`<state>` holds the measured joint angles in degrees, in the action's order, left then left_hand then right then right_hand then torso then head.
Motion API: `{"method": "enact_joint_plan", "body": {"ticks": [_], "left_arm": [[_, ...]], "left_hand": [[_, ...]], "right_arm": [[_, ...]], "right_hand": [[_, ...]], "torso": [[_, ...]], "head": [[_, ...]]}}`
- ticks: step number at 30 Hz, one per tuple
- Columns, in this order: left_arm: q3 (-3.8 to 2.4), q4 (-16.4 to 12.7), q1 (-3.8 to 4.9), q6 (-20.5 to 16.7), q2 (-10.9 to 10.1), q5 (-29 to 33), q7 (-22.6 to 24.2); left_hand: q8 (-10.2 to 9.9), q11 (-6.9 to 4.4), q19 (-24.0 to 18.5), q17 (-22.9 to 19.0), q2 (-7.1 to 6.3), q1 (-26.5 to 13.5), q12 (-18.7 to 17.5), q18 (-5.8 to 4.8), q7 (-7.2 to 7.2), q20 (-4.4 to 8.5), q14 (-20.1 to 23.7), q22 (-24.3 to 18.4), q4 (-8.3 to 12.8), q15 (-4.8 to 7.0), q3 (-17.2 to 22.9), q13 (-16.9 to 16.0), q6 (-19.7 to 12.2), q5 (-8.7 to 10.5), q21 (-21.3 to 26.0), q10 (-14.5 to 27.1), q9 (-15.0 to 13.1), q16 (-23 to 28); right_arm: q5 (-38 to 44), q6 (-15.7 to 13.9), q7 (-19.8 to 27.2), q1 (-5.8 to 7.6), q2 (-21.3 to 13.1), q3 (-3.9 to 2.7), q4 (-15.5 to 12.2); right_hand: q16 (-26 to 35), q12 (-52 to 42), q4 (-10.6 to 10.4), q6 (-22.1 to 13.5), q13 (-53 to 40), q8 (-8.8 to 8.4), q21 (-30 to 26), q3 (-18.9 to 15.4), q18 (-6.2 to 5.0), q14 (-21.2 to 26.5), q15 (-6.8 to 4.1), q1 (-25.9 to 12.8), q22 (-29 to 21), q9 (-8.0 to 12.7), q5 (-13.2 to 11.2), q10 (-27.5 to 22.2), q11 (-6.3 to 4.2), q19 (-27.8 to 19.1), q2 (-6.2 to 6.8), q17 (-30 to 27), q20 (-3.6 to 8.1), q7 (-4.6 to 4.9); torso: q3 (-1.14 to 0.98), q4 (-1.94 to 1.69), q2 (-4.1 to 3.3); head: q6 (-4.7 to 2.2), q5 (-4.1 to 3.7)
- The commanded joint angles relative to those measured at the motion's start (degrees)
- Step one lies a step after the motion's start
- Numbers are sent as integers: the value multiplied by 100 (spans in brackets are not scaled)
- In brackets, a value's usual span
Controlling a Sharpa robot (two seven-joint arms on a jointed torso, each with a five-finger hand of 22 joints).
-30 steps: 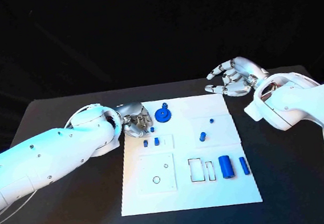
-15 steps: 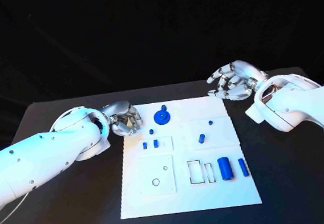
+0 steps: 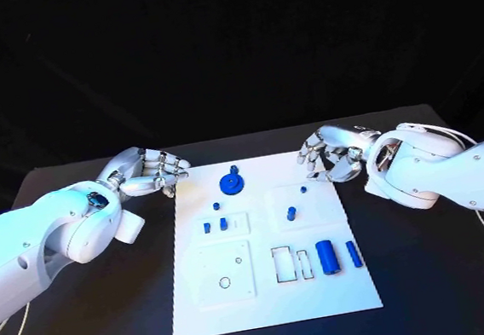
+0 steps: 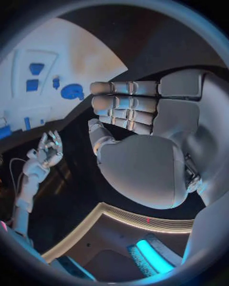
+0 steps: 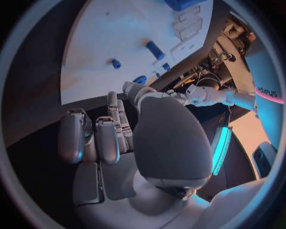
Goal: Assemble the parts on the task board
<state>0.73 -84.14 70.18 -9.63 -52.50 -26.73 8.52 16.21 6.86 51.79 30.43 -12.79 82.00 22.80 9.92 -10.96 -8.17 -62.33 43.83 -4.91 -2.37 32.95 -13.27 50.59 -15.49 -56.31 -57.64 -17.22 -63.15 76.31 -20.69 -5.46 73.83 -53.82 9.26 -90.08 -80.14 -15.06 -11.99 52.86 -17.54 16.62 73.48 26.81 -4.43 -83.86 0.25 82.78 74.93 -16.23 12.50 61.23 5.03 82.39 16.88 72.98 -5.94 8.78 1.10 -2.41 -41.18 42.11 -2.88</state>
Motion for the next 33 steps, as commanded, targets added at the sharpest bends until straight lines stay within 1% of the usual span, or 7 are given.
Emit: {"method": "enact_joint_plan", "body": {"ticks": [1,5,9,15,19,29,33], "left_arm": [[-5,-92,4,343,-78,1798,776],[-5,-154,3,356,-137,1986,874],[-5,-217,2,355,-178,2068,926],[-4,-267,2,358,-194,2104,960],[-4,-277,3,351,-200,2110,960],[-4,-259,3,331,-199,2107,903],[-3,-256,3,336,-193,2102,889]], "left_hand": [[23,11,-39,-16,-5,-99,42,65,-15,0,41,-33,3,-25,-67,-8,-63,16,53,56,6,33],[14,22,-38,-29,-9,-118,57,64,-29,-7,53,-59,-5,-34,-101,-7,-98,15,89,94,12,46],[5,31,-34,-39,-6,-107,70,65,-41,-12,63,-77,5,-40,-115,-6,-131,10,115,125,17,55],[6,34,-30,-45,4,-88,83,66,-47,-13,69,-86,19,-41,-114,-8,-138,6,127,133,18,62],[9,36,-29,-49,8,-80,90,66,-50,-14,74,-90,24,-42,-116,-9,-138,5,132,136,17,66],[11,39,-27,-53,16,-74,98,66,-53,-15,79,-95,28,-44,-117,-10,-139,3,138,139,17,72],[14,40,-25,-57,23,-67,105,67,-56,-15,83,-99,32,-44,-116,-11,-139,2,143,142,16,76]], "right_arm": [[1360,610,-512,-56,29,4,-15],[1625,600,-641,-130,78,7,-11],[1784,579,-710,-202,159,9,10],[1852,548,-722,-272,244,9,18],[1849,481,-698,-294,285,10,11],[1837,354,-685,-319,373,9,29],[1838,412,-719,-330,407,9,73]], "right_hand": [[-47,109,39,-24,143,-54,65,-95,105,-252,50,-157,745,18,-62,12,23,64,-9,27,-16,31],[-65,172,88,-53,240,-87,83,-198,108,-258,60,-197,764,36,-101,3,36,73,-7,53,-27,44],[-83,220,174,-40,344,-102,127,-311,117,-263,69,-181,796,50,-257,11,46,93,-22,78,-42,50],[-99,219,187,-9,374,-94,186,-313,129,-269,64,-170,827,50,-294,47,41,120,-46,101,-48,45],[-106,211,190,61,421,-74,291,-257,150,-272,49,-149,882,48,-281,137,26,169,-77,102,-51,33],[-64,301,320,384,610,-24,636,451,219,-264,-34,-13,1070,41,-531,589,-62,320,-166,-28,5,-27],[-70,369,441,527,657,10,659,771,223,-266,-68,-9,1093,13,-584,745,-103,327,-284,-34,35,-63]], "torso": [[6,-10,-3],[12,-8,-13],[6,4,-16],[6,-15,-15],[-2,-8,-16],[-9,-5,-12],[-5,-1,-13]], "head": [[-7,-44],[-2,-49],[-12,-48],[5,-47],[8,-42],[23,-26],[28,-18]]}}
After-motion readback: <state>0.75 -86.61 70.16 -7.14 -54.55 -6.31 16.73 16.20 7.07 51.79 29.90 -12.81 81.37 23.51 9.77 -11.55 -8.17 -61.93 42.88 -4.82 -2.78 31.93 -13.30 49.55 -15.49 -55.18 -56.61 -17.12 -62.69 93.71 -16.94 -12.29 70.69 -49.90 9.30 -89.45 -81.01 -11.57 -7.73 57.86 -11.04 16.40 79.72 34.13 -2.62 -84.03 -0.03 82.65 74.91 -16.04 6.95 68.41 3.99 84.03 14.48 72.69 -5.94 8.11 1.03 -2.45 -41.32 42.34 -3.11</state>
